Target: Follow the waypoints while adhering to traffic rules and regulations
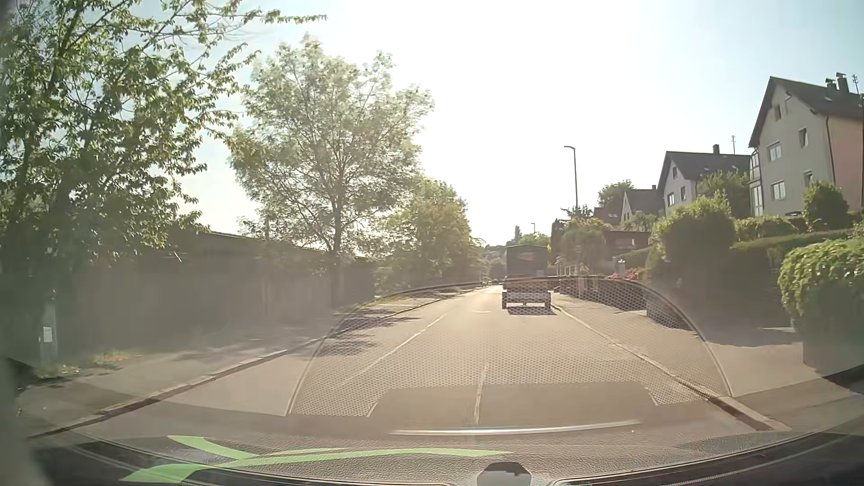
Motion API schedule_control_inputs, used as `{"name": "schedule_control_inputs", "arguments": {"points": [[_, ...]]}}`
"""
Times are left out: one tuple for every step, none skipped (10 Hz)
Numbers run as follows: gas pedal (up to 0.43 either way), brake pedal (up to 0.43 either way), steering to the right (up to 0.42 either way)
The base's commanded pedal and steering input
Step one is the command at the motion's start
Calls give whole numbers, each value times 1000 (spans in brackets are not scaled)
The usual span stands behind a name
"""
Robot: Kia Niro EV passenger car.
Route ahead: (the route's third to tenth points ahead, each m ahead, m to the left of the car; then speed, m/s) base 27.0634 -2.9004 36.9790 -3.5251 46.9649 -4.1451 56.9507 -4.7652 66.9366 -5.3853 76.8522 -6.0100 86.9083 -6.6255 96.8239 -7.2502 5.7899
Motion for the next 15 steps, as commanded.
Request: {"name": "schedule_control_inputs", "arguments": {"points": [[87, 0, -57], [87, 0, -56], [87, 0, -50], [87, 0, -46], [87, 0, -39], [87, 0, -28], [87, 0, -19], [87, 0, -11], [87, 0, -9], [87, 0, -7], [87, 0, -2], [87, 0, 3], [87, 0, 5], [87, 0, 7], [87, 0, 10]]}}
